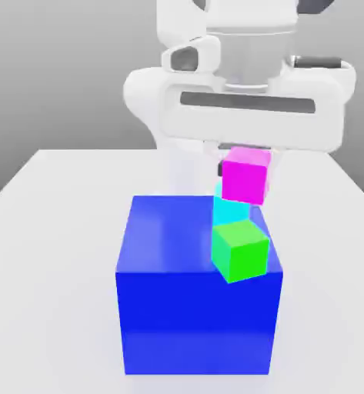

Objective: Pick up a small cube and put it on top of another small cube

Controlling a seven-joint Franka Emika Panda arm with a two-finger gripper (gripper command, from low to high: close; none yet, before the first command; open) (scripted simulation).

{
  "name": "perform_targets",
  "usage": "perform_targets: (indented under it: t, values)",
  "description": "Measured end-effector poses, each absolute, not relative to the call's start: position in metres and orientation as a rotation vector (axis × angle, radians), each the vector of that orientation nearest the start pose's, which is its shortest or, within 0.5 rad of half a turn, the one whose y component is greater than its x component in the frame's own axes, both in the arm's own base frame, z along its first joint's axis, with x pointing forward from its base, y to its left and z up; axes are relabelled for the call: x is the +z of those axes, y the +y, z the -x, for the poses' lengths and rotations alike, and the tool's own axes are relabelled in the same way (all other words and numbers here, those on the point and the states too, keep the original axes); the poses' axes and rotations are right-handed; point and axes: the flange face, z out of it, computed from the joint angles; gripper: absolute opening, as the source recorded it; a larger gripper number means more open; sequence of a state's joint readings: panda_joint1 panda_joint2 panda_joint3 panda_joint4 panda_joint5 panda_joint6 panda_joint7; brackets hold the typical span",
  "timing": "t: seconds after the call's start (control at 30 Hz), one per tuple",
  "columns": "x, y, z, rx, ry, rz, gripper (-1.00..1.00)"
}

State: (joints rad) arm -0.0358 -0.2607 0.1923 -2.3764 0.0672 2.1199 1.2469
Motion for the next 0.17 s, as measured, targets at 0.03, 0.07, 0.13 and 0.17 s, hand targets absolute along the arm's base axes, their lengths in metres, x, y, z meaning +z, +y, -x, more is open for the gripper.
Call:
perform_targets:
  t: [0.03, 0.07, 0.13, 0.17]
  values:
    - [0.408, 0.076, -0.451, 0.006, 1.680, 2.648, -1.00]
    - [0.397, 0.077, -0.450, 0.005, 1.679, 2.649, 1.00]
    - [0.397, 0.077, -0.450, 0.005, 1.679, 2.649, 1.00]
    - [0.397, 0.077, -0.450, 0.005, 1.679, 2.649, 1.00]
